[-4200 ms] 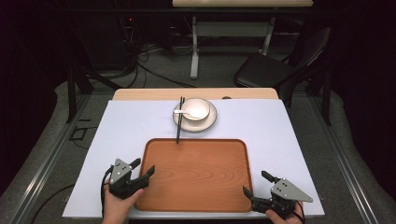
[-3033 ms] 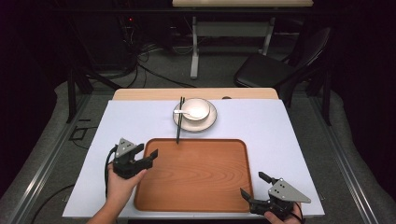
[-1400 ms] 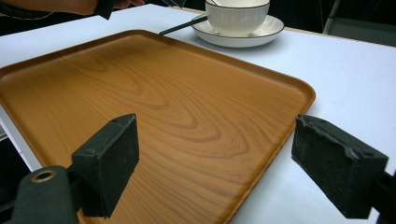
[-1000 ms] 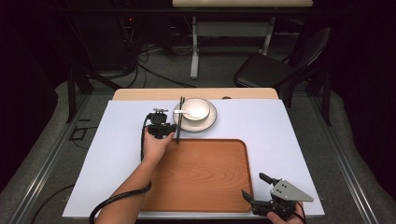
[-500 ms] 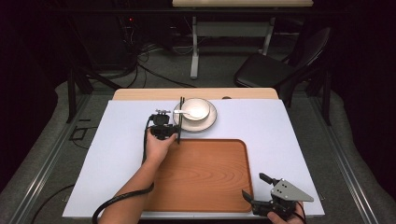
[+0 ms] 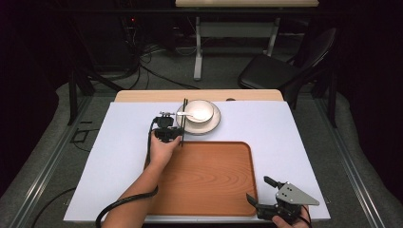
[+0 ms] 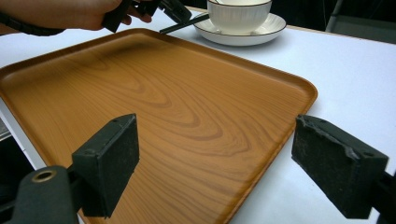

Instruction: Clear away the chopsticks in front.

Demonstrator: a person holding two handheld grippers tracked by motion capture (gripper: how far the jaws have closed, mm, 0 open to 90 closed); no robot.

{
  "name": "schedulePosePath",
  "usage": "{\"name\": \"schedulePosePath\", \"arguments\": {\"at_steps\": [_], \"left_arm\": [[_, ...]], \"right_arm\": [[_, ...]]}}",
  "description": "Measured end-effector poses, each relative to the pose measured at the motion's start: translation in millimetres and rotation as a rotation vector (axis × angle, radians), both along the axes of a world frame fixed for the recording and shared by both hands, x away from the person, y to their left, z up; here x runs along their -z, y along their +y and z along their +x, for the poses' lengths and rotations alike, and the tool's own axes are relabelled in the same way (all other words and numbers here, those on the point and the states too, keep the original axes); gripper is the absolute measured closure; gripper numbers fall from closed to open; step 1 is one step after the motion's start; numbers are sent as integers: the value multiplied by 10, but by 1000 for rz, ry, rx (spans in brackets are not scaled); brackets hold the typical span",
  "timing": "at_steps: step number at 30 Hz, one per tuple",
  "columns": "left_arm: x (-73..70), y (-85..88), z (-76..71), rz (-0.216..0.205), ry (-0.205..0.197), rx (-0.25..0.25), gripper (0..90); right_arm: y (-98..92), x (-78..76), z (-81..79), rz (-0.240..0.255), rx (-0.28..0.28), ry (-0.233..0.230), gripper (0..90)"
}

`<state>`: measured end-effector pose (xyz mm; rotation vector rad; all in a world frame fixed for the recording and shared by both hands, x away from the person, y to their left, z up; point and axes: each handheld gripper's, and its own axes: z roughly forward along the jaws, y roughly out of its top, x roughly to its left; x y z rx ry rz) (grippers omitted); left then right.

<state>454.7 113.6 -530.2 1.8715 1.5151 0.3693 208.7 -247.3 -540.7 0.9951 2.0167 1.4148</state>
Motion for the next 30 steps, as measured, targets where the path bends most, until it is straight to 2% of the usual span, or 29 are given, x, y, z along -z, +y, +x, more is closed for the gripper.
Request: {"name": "schedulePosePath", "arguments": {"at_steps": [5, 10, 16, 21, 27, 30], "left_arm": [[64, 20, 25, -10, 22, -16, 733], [103, 7, 25, -8, 23, -26, 771], [136, 12, 23, -28, 29, -34, 829], [130, 24, 23, -22, 32, -41, 858], [123, 47, 22, -21, 29, -54, 860], [112, 73, 13, -24, 11, -66, 861]], "right_arm": [[-3, -2, -1, 2, 1, 0, 147], [0, 0, -1, 2, -1, 0, 147], [-4, -2, -3, 4, -2, 0, 147], [-3, -3, -3, 3, -3, 0, 147], [-2, -2, -3, 3, -3, 1, 147], [-1, -1, -2, 3, -2, 0, 147]]}}
